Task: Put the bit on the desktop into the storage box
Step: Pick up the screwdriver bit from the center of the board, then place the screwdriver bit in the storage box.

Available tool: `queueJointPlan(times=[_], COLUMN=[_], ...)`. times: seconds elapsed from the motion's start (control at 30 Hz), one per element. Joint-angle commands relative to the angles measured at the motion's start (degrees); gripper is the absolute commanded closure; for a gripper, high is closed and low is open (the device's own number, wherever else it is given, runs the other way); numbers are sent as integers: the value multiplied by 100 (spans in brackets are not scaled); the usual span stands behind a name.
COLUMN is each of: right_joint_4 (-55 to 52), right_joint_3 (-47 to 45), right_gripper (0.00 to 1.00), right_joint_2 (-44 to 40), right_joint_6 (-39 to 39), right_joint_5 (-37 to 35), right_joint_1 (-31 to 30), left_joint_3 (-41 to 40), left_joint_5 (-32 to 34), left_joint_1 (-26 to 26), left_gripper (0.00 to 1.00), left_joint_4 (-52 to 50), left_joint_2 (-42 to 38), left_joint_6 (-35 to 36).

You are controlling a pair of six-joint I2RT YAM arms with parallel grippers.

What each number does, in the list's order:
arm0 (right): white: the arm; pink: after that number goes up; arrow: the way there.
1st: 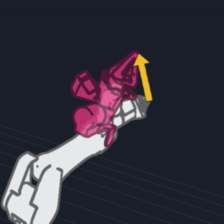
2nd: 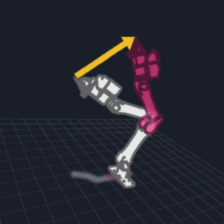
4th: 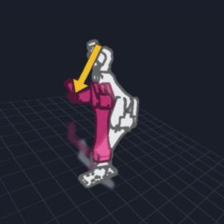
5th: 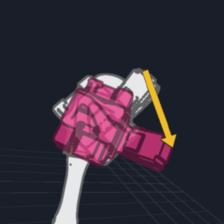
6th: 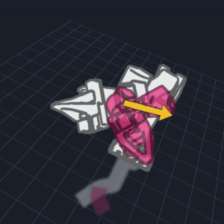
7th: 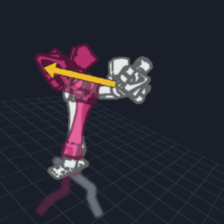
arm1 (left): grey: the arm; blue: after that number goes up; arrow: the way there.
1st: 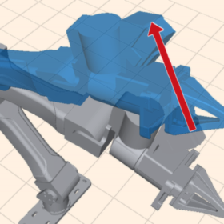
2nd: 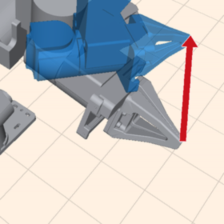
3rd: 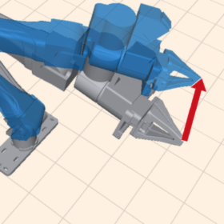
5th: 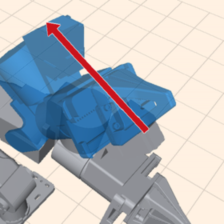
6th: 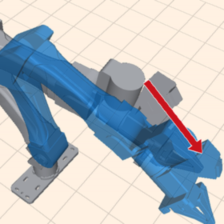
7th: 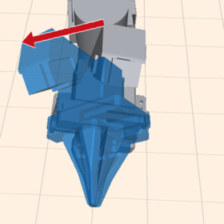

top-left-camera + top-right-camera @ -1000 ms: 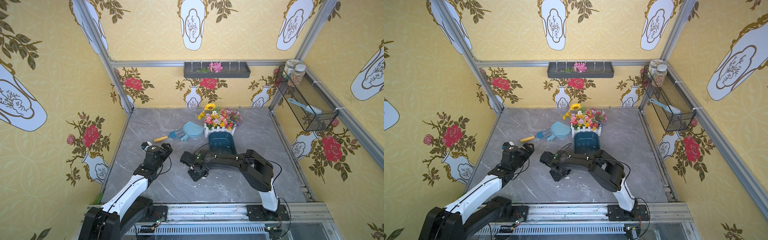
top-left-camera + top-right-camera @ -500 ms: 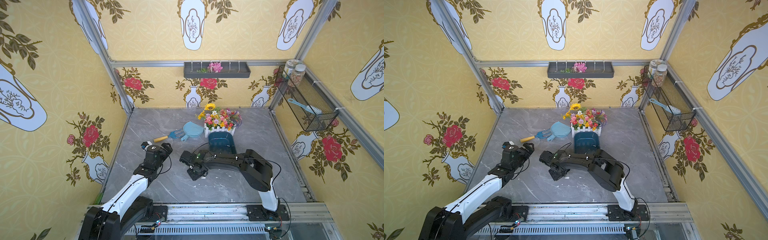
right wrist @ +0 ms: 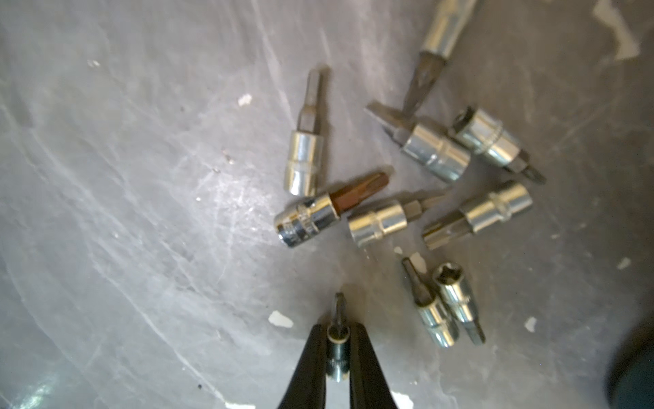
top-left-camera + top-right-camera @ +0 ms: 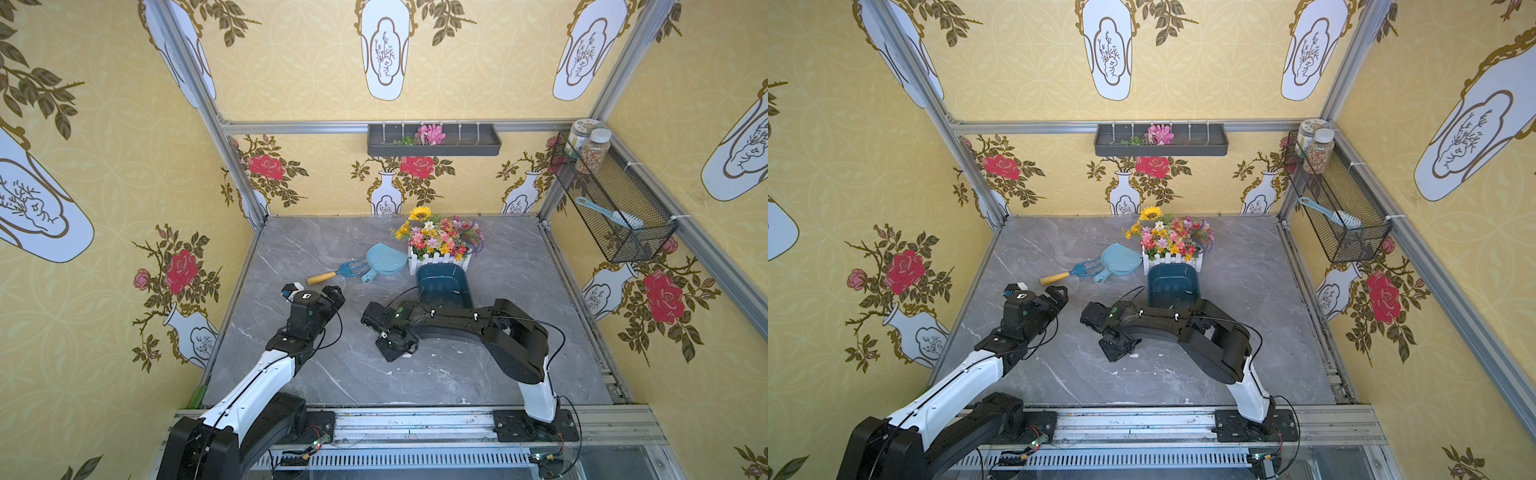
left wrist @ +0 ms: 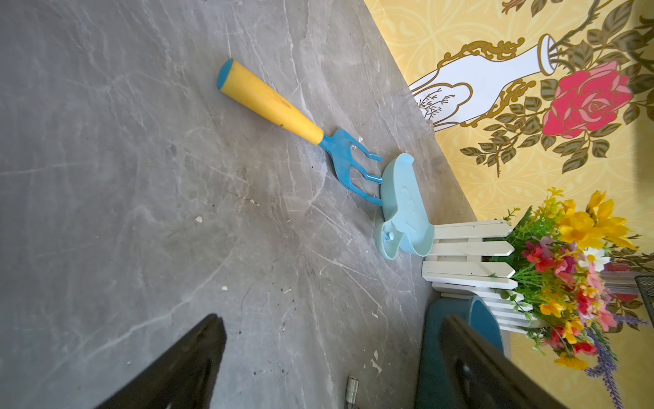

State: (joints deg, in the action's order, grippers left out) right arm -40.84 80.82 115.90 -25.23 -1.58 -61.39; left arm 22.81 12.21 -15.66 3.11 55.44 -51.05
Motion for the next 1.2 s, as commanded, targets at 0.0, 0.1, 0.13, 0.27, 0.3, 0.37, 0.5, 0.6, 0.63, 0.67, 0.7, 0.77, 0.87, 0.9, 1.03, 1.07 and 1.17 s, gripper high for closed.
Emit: queueJointPlan(times=[0.0, 0.1, 0.13, 0.27, 0.3, 0.37, 0.5, 0.6, 0.63, 0.67, 0.7, 0.77, 0.87, 0.9, 1.03, 1.07, 1.17], right_joint_4=[-81, -141, -169, -274, -299, -335, -395, -407, -407, -407, -420, -441, -475, -501, -602, -618, -627], right_joint_3=[3, 27, 23, 80, 75, 88, 76, 3, -28, -63, -99, -172, -281, -306, -429, -460, -590], right_gripper=[92, 92, 92, 92, 92, 92, 92, 92, 92, 92, 92, 92, 92, 92, 92, 92, 92], right_joint_2=[-173, -327, -384, -620, -681, -807, -1066, -1271, -1333, -1395, -1462, -1580, -1768, -1821, -2021, -2084, -2232], right_joint_6=[-31, -18, -1, 74, 95, 146, 243, 314, 326, 358, 386, 428, 529, 557, 676, 706, 777], right_joint_5=[-95, -129, -147, -224, -241, -272, -281, -305, -303, -303, -308, -345, -416, -446, -575, -585, -597], right_joint_1=[2, 4, 10, 72, 97, 164, 379, 574, 655, 739, 820, 996, 1270, 1353, 1724, 1809, 2092], left_joint_3=[-48, -57, -65, -81, -75, -75, -75, -78, -83, -84, -84, -92, -116, -119, -127, -135, -154], left_joint_5=[27, 41, 45, 45, 45, 36, 23, 19, 21, 23, 21, 19, 22, 21, 19, 20, 37], left_joint_1=[2, 7, 8, 9, 10, 7, 9, 9, 10, 10, 2, 10, 6, 10, 10, 10, 17], left_gripper=[0, 0, 0, 0, 0, 0, 0, 0, 0, 0, 0, 0, 0, 0, 0, 0, 0], left_joint_4=[-31, -48, -48, -48, -48, -48, -39, -37, -37, -31, -31, -24, -13, -13, -21, -21, -21], left_joint_2=[-33, -59, -68, -86, -86, -86, -77, -77, -77, -79, -77, -77, -77, -77, -95, -102, -121], left_joint_6=[43, 42, 42, 25, 22, 16, 7, -2, -2, -5, -11, -11, -8, -10, -2, 6, 7])
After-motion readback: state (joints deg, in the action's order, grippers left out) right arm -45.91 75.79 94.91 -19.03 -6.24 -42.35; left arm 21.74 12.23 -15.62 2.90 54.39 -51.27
